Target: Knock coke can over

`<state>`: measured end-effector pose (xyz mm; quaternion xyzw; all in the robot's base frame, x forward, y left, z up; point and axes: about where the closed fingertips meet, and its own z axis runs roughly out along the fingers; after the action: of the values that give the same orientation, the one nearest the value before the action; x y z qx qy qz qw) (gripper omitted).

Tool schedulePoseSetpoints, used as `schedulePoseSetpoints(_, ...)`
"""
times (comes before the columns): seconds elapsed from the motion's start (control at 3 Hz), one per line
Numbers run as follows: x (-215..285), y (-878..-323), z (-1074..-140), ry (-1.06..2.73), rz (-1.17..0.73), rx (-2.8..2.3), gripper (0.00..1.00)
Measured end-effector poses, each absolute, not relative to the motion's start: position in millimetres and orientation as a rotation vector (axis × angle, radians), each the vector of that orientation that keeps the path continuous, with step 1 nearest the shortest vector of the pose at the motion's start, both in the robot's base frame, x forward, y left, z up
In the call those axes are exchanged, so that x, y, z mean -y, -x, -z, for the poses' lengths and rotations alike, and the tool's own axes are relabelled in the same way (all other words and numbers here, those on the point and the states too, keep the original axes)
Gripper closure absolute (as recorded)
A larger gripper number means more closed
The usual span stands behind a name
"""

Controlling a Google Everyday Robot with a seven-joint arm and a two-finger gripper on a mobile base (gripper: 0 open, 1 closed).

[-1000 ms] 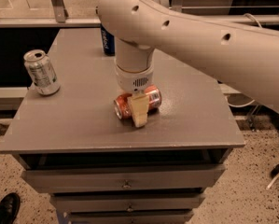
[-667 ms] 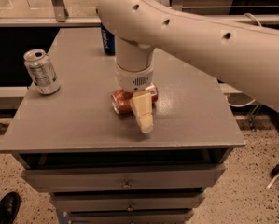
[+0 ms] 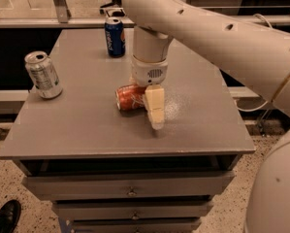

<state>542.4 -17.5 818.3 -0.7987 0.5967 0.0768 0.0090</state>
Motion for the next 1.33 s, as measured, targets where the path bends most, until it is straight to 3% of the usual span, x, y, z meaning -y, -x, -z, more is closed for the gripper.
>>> schedulePoseSetpoints(1.0, 30.5, -551.3, -835.8, 2.389, -0.31, -1.896, 0.0)
schedulePoseSetpoints(1.33, 72.9, -557.8, -862.4, 2.138, -0.418, -1.96, 0.0)
